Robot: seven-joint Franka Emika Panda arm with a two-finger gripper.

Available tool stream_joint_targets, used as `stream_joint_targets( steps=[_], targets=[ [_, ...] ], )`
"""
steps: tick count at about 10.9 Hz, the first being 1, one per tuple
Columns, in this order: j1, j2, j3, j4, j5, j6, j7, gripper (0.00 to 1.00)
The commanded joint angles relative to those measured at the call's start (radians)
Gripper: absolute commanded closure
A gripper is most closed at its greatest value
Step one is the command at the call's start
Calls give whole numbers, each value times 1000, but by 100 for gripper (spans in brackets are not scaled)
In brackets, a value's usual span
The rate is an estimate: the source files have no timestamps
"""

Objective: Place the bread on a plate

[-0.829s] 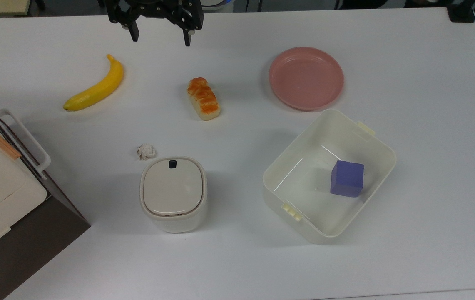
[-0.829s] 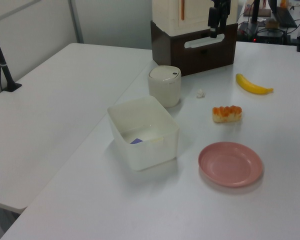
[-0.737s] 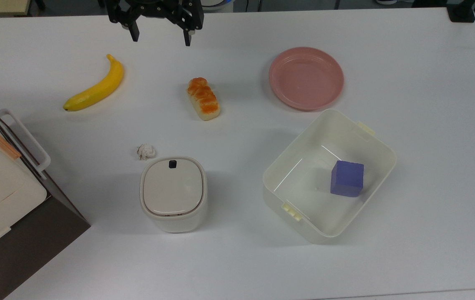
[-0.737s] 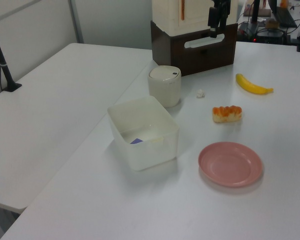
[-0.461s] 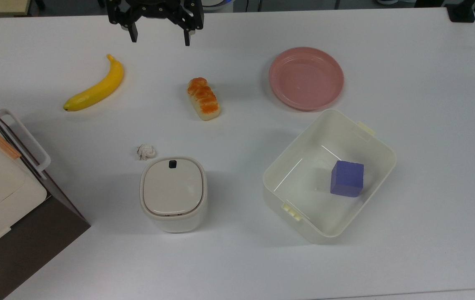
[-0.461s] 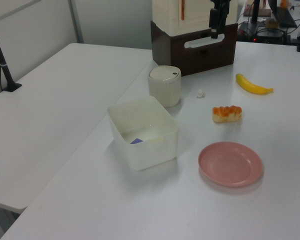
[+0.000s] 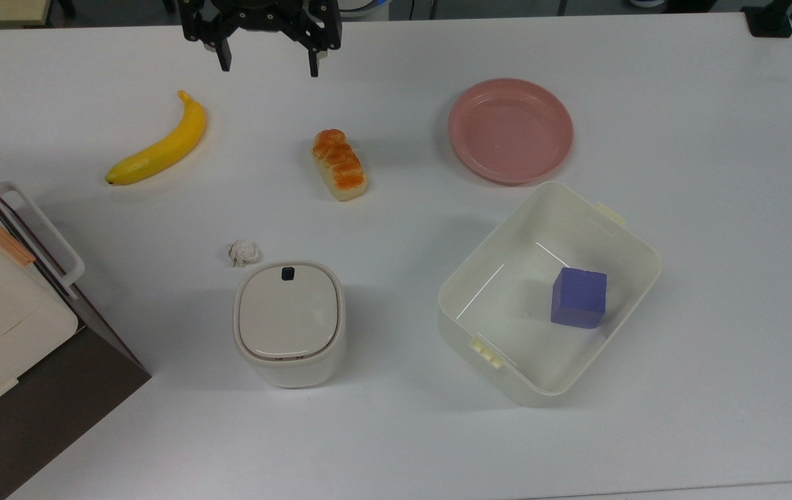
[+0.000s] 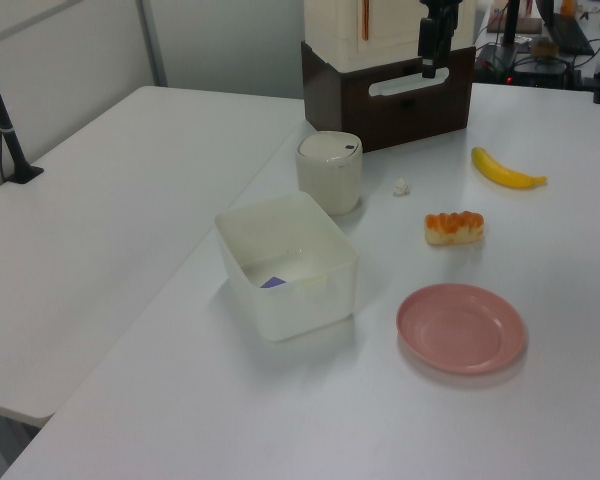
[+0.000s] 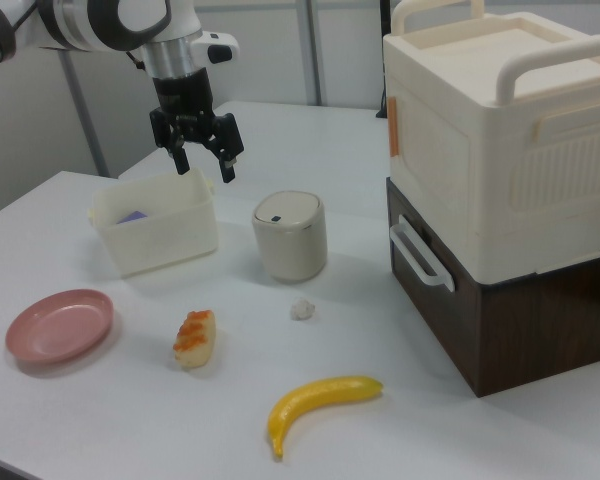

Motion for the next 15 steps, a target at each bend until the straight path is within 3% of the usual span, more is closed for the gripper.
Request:
stream_joint_targets(
  steps=[1,3,5,8,10,15],
  targets=[
    [16,-21,-5,-38,-22,7,-29,0],
    [16,-81,21,-149,-16,82,-34,0],
    [4,-146,92,-335,-19,218,-34,0],
    [9,-120,164,-487,-81,335,-17,0],
    [9,-51,198,-512,-135,386,35,0],
    [21,110,218,-476,-264,398,155,0]
  ],
)
